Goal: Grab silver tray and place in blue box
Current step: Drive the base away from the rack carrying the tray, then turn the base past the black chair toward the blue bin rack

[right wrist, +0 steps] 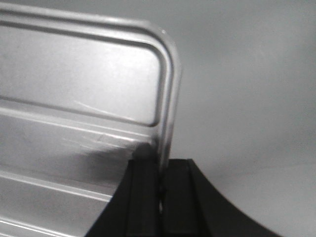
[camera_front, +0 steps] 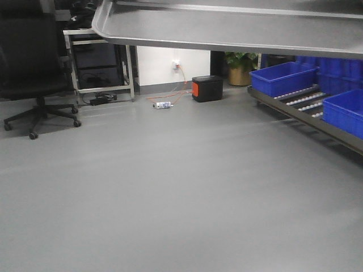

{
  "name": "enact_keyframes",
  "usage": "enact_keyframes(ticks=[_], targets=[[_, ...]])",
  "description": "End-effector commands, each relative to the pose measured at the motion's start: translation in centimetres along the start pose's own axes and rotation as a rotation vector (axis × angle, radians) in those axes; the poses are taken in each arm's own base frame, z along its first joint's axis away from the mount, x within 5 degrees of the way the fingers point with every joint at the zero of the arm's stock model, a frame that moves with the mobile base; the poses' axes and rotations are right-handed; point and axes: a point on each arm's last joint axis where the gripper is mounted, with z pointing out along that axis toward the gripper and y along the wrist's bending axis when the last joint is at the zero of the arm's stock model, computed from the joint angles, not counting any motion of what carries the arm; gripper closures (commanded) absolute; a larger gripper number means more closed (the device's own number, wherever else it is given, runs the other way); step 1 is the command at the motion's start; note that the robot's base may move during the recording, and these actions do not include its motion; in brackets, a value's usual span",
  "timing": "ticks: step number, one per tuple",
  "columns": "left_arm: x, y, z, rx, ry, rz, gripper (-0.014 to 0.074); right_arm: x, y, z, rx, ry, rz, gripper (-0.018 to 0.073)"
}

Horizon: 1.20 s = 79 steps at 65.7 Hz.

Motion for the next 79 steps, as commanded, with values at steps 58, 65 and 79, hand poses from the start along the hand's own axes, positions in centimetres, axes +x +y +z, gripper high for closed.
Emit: enact_keyframes(ticks=[58,65,79], targets=[[-1.18,1.04,-2.34,-0.034,-0.092,0.011,0.0701,-0.90,-0.50,-1.45,0.047,-0.086,-0.049,0.0499],[-1.18,1.04,-2.34,-0.034,-0.092,0.011,0.0701,-0.90,-0.50,-1.45,0.047,-0.086,-0.049,0.0499],[-1.15,0.92,-2.01,-0.039,-0.085,0.014,0.0701,-0.90,-0.50,-1.45,0.047,-0.086,-0.049,0.0499]])
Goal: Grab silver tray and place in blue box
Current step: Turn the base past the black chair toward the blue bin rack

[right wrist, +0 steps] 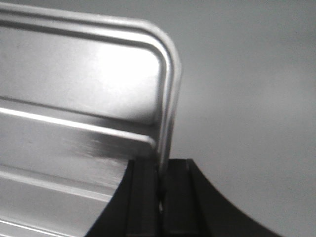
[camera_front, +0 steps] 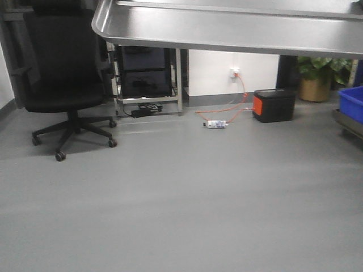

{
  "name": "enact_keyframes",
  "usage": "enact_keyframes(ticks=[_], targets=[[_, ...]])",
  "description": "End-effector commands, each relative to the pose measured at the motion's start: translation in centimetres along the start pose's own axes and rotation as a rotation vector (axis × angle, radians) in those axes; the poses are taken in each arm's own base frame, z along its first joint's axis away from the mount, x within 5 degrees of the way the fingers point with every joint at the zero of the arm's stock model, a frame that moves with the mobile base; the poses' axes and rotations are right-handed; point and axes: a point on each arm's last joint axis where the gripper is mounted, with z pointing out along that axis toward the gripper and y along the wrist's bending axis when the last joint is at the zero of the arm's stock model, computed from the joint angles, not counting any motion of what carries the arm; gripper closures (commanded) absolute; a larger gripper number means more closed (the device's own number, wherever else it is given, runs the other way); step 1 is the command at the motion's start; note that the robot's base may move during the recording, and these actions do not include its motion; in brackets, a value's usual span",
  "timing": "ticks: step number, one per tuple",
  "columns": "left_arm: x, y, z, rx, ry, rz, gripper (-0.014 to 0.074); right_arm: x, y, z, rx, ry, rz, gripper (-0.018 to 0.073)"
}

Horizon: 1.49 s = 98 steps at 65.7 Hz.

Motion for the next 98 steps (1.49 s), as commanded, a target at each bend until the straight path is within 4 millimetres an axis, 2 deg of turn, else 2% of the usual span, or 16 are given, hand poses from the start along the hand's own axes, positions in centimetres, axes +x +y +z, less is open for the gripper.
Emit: enact_keyframes(ticks=[1,98], targets=[[-1.17,0.92,-1.94,-0.041,-0.085,0.015,0.0701,-0.90,-0.50,-1.45,0.047,-0.086,-0.049,0.0499],[-1.07,0.83,-1.88,-0.032,-0.074,0.008,0.0701,-0.89,-0.51,-1.45,0.048,-0.085,-0.049,0.0499]])
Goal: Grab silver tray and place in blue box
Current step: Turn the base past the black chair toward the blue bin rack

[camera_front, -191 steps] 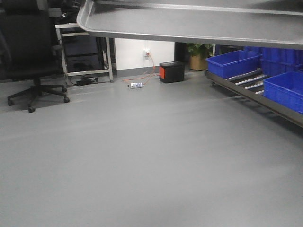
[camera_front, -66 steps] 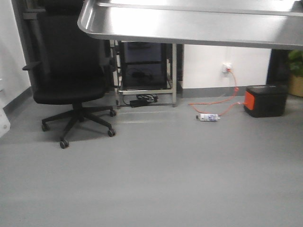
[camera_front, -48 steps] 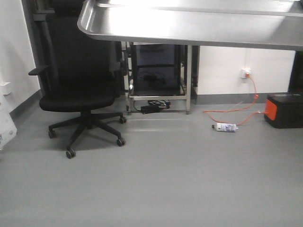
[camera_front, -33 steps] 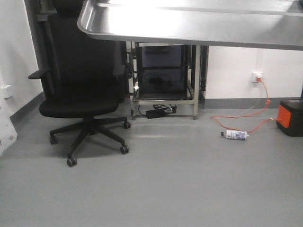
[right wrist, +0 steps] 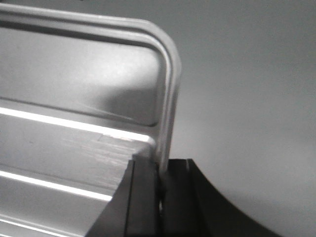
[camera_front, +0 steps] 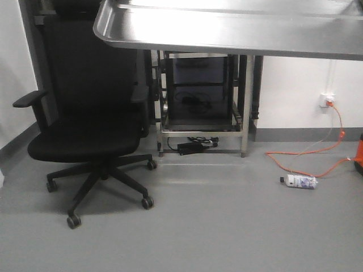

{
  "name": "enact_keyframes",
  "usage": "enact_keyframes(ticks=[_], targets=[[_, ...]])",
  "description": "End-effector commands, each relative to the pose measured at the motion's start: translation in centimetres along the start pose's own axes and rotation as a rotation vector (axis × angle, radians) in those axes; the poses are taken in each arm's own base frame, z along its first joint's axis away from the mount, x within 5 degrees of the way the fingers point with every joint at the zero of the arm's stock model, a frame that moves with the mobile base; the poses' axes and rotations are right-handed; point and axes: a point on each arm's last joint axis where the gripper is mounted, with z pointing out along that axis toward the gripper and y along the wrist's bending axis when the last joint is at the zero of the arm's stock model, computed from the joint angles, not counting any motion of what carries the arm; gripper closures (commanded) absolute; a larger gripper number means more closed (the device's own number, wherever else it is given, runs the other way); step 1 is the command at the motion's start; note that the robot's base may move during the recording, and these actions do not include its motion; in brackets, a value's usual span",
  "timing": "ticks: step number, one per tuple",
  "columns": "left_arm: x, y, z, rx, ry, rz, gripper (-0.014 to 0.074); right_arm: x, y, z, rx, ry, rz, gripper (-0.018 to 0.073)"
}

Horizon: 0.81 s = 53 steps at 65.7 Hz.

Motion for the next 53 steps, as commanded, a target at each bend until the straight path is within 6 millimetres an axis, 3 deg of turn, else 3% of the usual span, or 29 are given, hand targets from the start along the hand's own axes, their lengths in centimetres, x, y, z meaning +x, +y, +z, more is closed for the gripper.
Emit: enact_keyframes(ticks=[1,53], targets=[[-1.14,0.92,-2.09,-0.029,-0.082,0.007,0.0701,-0.91,-0.51,-1.46,0.047,-0.087,-0.049,0.0499],[-1.14,0.92,-2.09,-0.029,-0.082,0.007,0.0701,-0.91,-0.51,-1.46,0.047,-0.087,-0.049,0.0499]])
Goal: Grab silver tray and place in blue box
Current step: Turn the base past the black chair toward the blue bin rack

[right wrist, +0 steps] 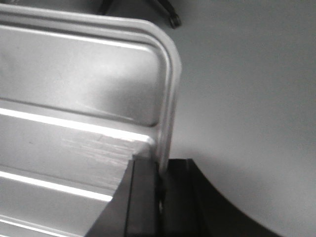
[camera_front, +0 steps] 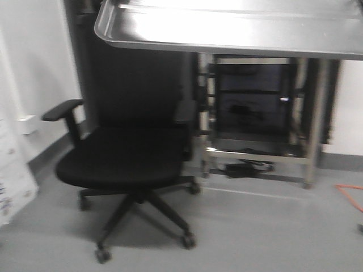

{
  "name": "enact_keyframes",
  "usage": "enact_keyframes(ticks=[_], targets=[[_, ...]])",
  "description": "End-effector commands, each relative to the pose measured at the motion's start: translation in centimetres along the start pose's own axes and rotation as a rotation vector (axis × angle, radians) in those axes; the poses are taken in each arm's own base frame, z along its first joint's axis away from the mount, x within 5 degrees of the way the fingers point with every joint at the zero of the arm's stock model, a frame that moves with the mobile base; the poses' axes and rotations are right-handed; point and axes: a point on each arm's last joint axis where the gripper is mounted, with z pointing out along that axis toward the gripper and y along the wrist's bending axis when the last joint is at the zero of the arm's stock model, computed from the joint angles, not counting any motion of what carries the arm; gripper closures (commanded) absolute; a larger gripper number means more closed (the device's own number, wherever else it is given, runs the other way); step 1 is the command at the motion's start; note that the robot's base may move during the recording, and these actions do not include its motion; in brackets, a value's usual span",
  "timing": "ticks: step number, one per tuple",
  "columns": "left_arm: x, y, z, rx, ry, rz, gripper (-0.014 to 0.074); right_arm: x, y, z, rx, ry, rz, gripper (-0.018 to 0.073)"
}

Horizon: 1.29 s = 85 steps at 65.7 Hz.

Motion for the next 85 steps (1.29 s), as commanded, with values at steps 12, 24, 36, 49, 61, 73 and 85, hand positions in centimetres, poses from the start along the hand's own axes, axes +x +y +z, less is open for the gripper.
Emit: enact_keyframes(ticks=[12,24,36,49,61,73,85], targets=[[-1.15,0.93,-2.09,-0.030,-0.084,0.009,0.0701,-0.91,-0.50,-1.46,0.047,-0.088,-0.049,0.0499],[-1.15,0.93,-2.09,-0.030,-0.084,0.009,0.0701,-0.91,-0.50,-1.46,0.047,-0.088,-0.049,0.0499],[-1.14,0.93,-2.09,-0.029,-0.083,0.009,0.0701,-0.91,-0.50,-1.46,0.047,-0.088,-0.049,0.0499],[-1.14,0.93,-2.09,-0.029,-0.083,0.009,0.0701,-0.91,-0.50,-1.46,0.047,-0.088,-0.049,0.0499],[-1.14,0.93,-2.09,-0.029,-0.083,0.009,0.0701,-0.91,-0.50,-1.46,0.047,-0.088,-0.049,0.0499],[-1.14,0.93,-2.09,-0.029,-0.083,0.009,0.0701,-0.91,-0.51,-1.46,0.048,-0.087,-0.049,0.0499],[-1.14,0.93,-2.09,-0.029,-0.083,0.009,0.0701,-0.91,-0.51,-1.46,0.048,-0.087,-0.049,0.0499]])
